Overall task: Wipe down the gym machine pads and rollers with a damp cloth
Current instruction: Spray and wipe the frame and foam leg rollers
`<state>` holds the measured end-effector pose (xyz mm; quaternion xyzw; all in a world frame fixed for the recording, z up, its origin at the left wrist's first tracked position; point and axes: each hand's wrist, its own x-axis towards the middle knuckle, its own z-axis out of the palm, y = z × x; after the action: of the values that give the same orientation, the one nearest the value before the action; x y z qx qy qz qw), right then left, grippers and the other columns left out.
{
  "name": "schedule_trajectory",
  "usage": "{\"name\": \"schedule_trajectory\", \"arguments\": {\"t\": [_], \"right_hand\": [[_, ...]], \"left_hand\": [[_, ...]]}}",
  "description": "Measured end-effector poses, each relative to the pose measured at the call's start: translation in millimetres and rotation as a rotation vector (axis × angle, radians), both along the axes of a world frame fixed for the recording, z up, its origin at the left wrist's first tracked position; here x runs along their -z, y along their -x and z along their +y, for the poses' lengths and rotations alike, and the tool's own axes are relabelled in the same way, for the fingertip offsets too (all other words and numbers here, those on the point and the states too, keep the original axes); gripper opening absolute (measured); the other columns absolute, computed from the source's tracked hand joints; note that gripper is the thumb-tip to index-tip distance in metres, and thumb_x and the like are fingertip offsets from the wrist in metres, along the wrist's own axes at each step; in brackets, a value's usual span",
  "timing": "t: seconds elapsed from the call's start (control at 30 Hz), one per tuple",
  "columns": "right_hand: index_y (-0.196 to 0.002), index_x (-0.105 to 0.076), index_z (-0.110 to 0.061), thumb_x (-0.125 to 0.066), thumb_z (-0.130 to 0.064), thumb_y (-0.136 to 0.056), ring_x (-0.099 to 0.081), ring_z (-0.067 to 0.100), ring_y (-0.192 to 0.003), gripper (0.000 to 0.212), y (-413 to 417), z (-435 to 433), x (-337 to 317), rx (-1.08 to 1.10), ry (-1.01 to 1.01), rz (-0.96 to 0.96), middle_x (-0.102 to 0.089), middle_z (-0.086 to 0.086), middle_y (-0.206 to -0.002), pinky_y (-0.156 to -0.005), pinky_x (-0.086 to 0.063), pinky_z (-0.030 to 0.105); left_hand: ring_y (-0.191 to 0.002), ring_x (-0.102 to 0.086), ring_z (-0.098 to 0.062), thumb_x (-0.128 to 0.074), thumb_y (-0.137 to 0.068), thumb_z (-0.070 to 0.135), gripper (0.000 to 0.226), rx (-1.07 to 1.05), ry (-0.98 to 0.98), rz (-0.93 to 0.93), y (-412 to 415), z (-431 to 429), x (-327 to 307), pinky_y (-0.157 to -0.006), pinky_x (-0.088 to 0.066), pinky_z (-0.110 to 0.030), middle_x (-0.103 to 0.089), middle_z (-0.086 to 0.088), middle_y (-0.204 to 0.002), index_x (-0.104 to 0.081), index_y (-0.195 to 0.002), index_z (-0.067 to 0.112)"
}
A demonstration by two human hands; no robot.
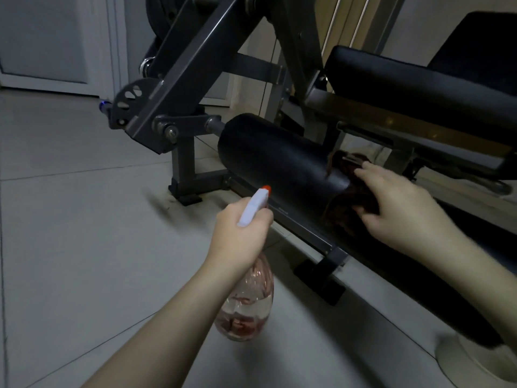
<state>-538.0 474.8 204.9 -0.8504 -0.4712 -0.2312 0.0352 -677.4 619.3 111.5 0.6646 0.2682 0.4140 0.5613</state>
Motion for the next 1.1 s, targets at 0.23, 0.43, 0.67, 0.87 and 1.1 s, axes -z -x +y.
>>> {"name": "schedule_trajectory", "arguments": {"t": [0.23,0.43,0.67,0.87,1.1], "right_hand": [[-0.105,-0.062,-0.023,-0.060,-0.028,-0.091,-0.063,0.018,-0.086,0.015,-55.4,5.4,-50.5,0.108,-0.115,0.598,-0.067,0.003,-0.100,-0.079,-0.049,0.032],[-0.098,-0.064,-0.015,-0.051,-0.023,-0.096,-0.064,0.021,-0.082,0.015,-94.3,6.0,-55.2,0.154,-0.127,0.843,-0.068,0.006,-0.092,-0.073,-0.048,0.032],[-0.101,-0.067,-0.001,-0.060,-0.016,-0.089,-0.064,0.026,-0.076,0.020,-101.7,-2.8,-54.1,0.212,-0.336,0.948,-0.069,0.013,-0.087,-0.077,-0.050,0.036],[-0.104,-0.062,-0.034,-0.065,-0.025,-0.086,-0.061,0.014,-0.093,0.020,-35.8,-78.7,-46.0,0.148,-0.172,0.509,-0.065,-0.008,-0.100,-0.089,-0.046,0.031],[-0.122,-0.059,0.000,-0.079,-0.016,-0.067,-0.058,0.038,-0.111,0.061,-10.6,-101.8,6.0,0.052,-0.036,-0.077,-0.058,0.020,-0.125,-0.094,-0.039,0.047]], "left_hand": [[-0.093,-0.061,-0.040,-0.052,-0.080,0.031,0.039,0.033,-0.004,-0.019,-2.5,-1.0,-5.7,-0.068,-0.043,-0.037,-0.063,-0.026,-0.095,-0.060,-0.091,-0.005],[-0.076,-0.057,-0.033,-0.050,-0.085,0.030,0.037,0.086,-0.005,0.011,-7.8,-6.4,-2.0,-0.068,-0.043,-0.035,-0.061,-0.019,-0.083,-0.060,-0.090,-0.005],[-0.074,-0.050,-0.016,-0.048,-0.074,0.041,0.024,0.160,0.011,0.023,-17.9,-8.8,4.7,-0.070,-0.039,-0.034,-0.052,-0.003,-0.076,-0.056,-0.075,0.019],[-0.075,-0.058,-0.028,-0.051,-0.070,0.040,0.034,0.154,0.017,-0.007,-25.5,-10.0,8.1,-0.070,-0.042,-0.034,-0.057,-0.009,-0.076,-0.064,-0.082,0.010],[-0.074,-0.057,-0.018,-0.055,-0.072,0.033,0.027,0.170,0.049,-0.024,-30.4,-15.3,10.0,-0.067,-0.041,-0.034,-0.062,-0.016,-0.077,-0.063,-0.079,0.008]]}}
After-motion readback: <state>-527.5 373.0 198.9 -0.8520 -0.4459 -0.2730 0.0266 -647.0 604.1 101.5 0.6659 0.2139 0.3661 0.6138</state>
